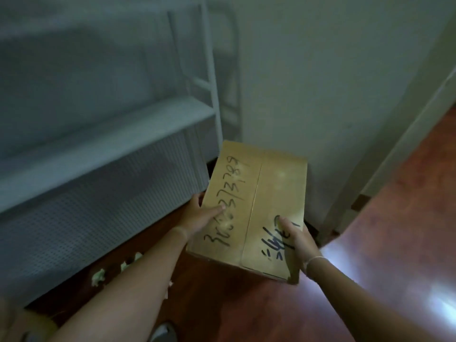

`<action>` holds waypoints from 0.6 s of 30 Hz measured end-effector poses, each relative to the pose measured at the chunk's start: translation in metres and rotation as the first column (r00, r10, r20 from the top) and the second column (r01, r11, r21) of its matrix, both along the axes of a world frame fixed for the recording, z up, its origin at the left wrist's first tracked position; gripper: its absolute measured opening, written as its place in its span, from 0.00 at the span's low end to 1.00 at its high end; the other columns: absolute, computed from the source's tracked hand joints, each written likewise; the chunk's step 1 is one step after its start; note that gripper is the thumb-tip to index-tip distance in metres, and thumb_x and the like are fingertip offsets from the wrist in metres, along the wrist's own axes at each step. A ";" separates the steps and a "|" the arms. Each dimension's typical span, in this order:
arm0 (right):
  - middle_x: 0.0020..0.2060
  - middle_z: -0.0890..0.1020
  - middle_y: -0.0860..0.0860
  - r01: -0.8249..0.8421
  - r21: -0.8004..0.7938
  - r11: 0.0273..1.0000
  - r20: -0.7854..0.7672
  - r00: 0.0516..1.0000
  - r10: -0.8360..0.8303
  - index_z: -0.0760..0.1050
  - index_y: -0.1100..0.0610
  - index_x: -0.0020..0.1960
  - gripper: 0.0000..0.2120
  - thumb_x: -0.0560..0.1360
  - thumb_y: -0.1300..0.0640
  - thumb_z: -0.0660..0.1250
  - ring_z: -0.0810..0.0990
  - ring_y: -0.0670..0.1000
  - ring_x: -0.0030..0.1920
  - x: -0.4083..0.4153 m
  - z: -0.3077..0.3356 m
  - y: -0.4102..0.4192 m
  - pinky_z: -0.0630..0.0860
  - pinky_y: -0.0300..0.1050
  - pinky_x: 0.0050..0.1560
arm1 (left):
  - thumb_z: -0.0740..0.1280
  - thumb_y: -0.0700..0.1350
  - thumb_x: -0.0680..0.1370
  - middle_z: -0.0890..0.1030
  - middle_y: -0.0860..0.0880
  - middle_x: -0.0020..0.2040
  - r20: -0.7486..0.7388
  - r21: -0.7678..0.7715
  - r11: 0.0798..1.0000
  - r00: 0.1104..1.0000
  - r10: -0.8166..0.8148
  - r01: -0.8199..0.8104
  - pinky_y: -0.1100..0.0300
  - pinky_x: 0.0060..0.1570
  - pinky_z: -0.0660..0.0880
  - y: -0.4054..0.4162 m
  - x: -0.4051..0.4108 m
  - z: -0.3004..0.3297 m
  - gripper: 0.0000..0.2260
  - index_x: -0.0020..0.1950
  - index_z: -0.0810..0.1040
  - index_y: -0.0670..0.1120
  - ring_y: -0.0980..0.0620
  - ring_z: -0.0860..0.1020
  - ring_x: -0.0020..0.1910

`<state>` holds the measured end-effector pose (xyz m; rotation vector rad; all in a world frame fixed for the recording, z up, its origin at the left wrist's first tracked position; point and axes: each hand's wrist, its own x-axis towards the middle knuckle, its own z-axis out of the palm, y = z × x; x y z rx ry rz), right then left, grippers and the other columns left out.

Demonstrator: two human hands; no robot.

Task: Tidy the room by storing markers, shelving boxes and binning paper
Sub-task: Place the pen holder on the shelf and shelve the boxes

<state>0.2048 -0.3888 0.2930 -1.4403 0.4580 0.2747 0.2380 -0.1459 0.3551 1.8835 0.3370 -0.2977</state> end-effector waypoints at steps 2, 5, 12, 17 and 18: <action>0.55 0.82 0.51 -0.059 -0.018 0.998 0.062 0.996 0.060 0.73 0.50 0.63 0.27 0.67 0.43 0.71 0.81 0.54 0.54 0.006 0.038 0.001 0.74 0.55 0.62 | 0.72 0.48 0.73 0.68 0.56 0.64 0.105 -0.018 1.000 0.994 0.015 -0.013 0.60 0.58 0.67 0.004 -0.014 0.034 0.32 0.73 0.61 0.49 0.56 0.68 0.62; 0.55 0.81 0.51 -0.142 -0.067 0.988 0.116 0.982 0.149 0.72 0.53 0.62 0.25 0.69 0.43 0.70 0.79 0.55 0.55 0.012 0.086 0.000 0.73 0.54 0.61 | 0.71 0.47 0.74 0.78 0.51 0.59 0.176 -0.034 0.999 0.984 0.038 -0.033 0.60 0.54 0.74 0.008 -0.036 0.077 0.22 0.66 0.70 0.51 0.51 0.76 0.59; 0.52 0.82 0.53 -0.300 -0.166 0.939 0.268 0.903 0.336 0.72 0.52 0.63 0.28 0.68 0.41 0.70 0.81 0.56 0.50 0.029 0.182 0.000 0.77 0.54 0.53 | 0.71 0.52 0.73 0.81 0.49 0.56 0.326 -0.147 0.974 0.921 0.213 -0.173 0.46 0.58 0.76 0.006 -0.083 0.152 0.21 0.64 0.72 0.53 0.48 0.80 0.55; 0.51 0.82 0.55 -0.369 -0.207 0.906 0.343 0.840 0.421 0.72 0.54 0.63 0.28 0.68 0.41 0.70 0.81 0.58 0.50 0.039 0.234 0.004 0.76 0.58 0.57 | 0.74 0.55 0.65 0.82 0.47 0.57 0.445 -0.249 0.934 0.826 0.345 -0.255 0.43 0.59 0.76 0.004 -0.100 0.191 0.30 0.64 0.73 0.51 0.46 0.81 0.55; 0.51 0.82 0.54 -0.382 -0.215 0.899 0.356 0.826 0.437 0.72 0.54 0.62 0.28 0.68 0.41 0.70 0.81 0.57 0.51 0.040 0.243 0.006 0.75 0.58 0.58 | 0.74 0.57 0.62 0.83 0.47 0.57 0.462 -0.257 0.930 0.812 0.358 -0.264 0.43 0.59 0.76 0.005 -0.103 0.198 0.31 0.64 0.74 0.51 0.46 0.81 0.55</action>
